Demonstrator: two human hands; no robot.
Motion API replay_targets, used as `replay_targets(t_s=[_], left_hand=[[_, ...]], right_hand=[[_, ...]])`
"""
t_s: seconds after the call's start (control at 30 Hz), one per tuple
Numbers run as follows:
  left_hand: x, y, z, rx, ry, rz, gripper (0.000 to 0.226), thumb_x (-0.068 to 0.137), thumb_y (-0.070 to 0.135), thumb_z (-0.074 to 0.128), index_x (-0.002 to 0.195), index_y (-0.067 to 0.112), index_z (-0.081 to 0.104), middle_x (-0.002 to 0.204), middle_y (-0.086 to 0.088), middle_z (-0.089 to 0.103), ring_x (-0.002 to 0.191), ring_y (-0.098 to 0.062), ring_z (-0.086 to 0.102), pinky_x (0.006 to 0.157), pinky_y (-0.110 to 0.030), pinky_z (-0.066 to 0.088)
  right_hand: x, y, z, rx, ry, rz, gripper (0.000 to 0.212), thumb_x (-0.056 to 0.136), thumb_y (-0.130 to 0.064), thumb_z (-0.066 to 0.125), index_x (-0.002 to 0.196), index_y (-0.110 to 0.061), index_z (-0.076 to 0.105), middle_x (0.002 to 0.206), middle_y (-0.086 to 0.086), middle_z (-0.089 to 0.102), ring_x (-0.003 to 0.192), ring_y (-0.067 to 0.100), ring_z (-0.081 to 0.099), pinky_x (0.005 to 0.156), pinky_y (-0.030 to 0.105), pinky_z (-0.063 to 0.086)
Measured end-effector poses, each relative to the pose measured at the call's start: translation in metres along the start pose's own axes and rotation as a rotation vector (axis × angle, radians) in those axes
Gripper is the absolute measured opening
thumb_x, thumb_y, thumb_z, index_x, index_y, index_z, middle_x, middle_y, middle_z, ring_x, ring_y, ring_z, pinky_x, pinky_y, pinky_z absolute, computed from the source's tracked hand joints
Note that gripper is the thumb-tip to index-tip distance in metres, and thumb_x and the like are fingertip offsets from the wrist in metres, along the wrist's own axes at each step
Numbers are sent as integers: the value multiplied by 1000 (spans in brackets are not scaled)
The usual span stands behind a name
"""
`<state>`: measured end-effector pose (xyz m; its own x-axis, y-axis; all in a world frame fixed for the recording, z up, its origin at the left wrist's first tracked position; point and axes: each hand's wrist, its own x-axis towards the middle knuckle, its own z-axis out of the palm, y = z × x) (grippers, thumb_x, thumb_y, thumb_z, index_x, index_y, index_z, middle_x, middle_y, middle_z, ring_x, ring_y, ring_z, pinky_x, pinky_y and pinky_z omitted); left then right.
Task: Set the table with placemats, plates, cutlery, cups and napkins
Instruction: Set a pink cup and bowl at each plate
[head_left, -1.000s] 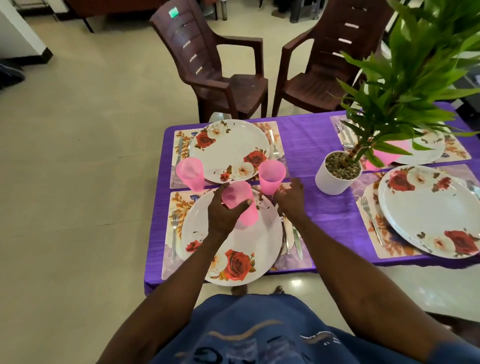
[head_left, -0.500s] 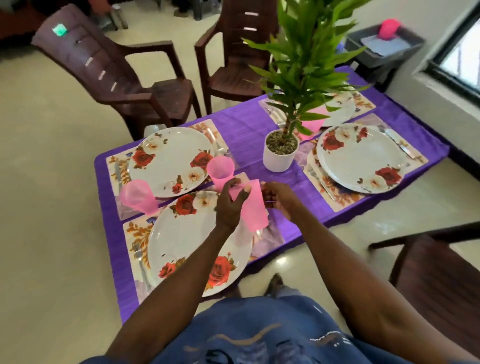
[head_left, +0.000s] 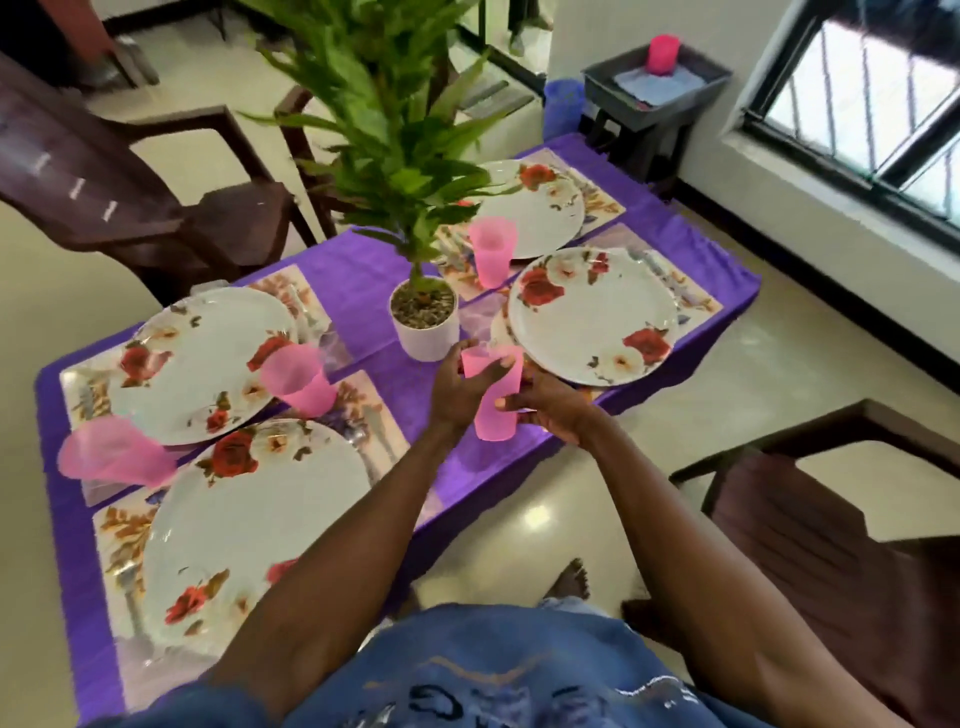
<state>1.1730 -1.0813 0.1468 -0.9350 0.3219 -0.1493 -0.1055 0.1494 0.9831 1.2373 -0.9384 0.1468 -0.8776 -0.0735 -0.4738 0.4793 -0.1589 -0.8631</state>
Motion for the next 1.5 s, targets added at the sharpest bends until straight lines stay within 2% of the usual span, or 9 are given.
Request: replay_targets(t_s=[0.23, 0.4, 0.57, 0.67, 0.8, 1.0, 1.13, 1.27, 1.5], left_hand=[[23, 22, 107, 75, -70, -19, 73, 79, 54, 71, 140, 21, 48, 132, 3, 56, 117, -13, 54, 91, -21, 44], [46, 23, 137, -5, 93, -63, 58, 79, 63, 59, 120, 23, 61, 114, 4, 67, 107, -18, 63, 87, -40, 53], [79, 20, 154, 146, 233, -87, 8, 91, 22, 58, 91, 22, 66, 92, -5, 71, 88, -26, 66, 73, -33, 51], [103, 12, 165, 178, 243, -129, 15, 89, 17, 55, 78, 22, 64, 81, -3, 71, 78, -25, 67, 72, -40, 54], [143, 6, 185, 184, 259, -160, 12, 87, 16, 57, 86, 11, 68, 82, -7, 72, 78, -28, 67, 73, -42, 55], [190, 6, 206, 134, 283, -215, 17, 85, 13, 59, 73, 23, 66, 80, -9, 72, 79, -30, 67, 76, -48, 56], [206, 3, 210, 153, 312, -259, 11, 83, 19, 57, 82, 20, 67, 86, -8, 73, 83, -30, 67, 80, -49, 56], [214, 9, 217, 148, 394, -275, 19, 81, 14, 56, 70, 28, 64, 82, -6, 73, 80, -28, 67, 78, -46, 57], [226, 18, 243, 175, 543, -307, 16, 80, 18, 55, 81, 13, 71, 78, -5, 72, 76, -28, 68, 74, -41, 55]], right_hand=[[-23, -22, -97, -197, 211, -67, 71, 74, -25, 83, 136, -23, 49, 121, 5, 66, 110, 26, 63, 92, 49, 55], [-15, -39, -142, -118, 350, -99, 86, 70, -18, 86, 142, -22, 38, 125, -4, 56, 118, 20, 52, 97, 43, 52], [13, -54, -178, -172, 534, -97, 97, 64, -37, 89, 142, -22, 34, 141, 2, 46, 123, 22, 46, 98, 51, 50], [30, -69, -195, -243, 605, -121, 86, 69, -37, 86, 138, -20, 39, 138, 1, 46, 119, 19, 45, 88, 38, 49], [60, -96, -228, -303, 637, -200, 82, 69, -32, 86, 137, -19, 41, 131, -2, 49, 118, 19, 46, 89, 33, 44], [111, -132, -270, -290, 741, -233, 86, 65, -23, 87, 138, -20, 42, 124, -3, 56, 110, 18, 52, 76, 23, 44], [136, -139, -283, -343, 746, -222, 84, 68, -26, 86, 139, -19, 41, 130, 1, 56, 114, 19, 51, 88, 31, 43], [157, -146, -295, -406, 704, -192, 81, 68, -28, 84, 137, -24, 42, 120, -8, 55, 105, 12, 47, 82, 30, 40], [190, -150, -329, -624, 489, -234, 68, 70, -37, 80, 129, -27, 48, 115, -2, 66, 104, 20, 60, 76, 32, 46]])
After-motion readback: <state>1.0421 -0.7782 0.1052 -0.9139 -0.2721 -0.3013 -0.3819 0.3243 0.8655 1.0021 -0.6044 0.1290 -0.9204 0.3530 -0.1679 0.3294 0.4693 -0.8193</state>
